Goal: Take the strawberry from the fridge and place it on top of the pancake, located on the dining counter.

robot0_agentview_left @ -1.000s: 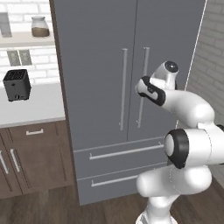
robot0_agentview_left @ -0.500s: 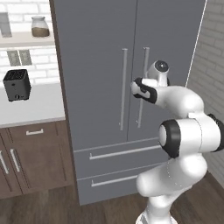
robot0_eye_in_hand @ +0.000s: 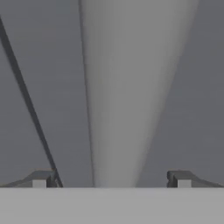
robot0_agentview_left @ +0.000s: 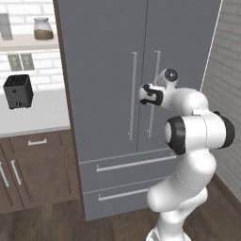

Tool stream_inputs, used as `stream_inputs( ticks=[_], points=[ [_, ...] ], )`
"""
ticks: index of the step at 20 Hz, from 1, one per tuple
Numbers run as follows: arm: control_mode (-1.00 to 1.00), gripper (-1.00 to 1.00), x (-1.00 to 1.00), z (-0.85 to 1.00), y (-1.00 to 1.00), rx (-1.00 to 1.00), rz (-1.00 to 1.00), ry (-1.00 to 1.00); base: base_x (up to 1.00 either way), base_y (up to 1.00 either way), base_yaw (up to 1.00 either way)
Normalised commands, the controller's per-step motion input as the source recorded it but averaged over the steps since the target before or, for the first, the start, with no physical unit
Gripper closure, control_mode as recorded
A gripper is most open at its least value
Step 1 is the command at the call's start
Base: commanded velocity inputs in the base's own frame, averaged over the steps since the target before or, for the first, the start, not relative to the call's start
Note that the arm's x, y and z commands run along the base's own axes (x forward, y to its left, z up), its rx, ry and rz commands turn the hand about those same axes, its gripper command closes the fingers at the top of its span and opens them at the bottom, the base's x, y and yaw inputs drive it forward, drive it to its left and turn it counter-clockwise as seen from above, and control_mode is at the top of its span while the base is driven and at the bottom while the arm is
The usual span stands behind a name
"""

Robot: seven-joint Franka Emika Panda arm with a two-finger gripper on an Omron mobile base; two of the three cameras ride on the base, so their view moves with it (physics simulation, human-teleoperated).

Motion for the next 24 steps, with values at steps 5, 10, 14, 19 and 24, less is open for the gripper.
stream_inputs(
  ticks=[5,10,14,19,24],
  points=[
    [-1.0,-1.0,0.32,0.0,-0.09,0.0,0.0,-0.02,0.0,0.0,0.0],
    [-1.0,1.0,0.17,0.0,-0.07,0.0,0.0,0.0,0.0,0.0,0.0],
    [-1.0,1.0,-0.19,0.0,-0.27,0.01,-0.01,0.05,0.0,0.0,0.0],
    [-1.0,1.0,-0.52,0.0,-0.52,0.06,-0.01,0.03,0.0,0.0,0.0],
    [-1.0,1.0,-0.79,0.0,-0.61,0.07,-0.05,0.0,0.0,0.0,0.0]
  ],
)
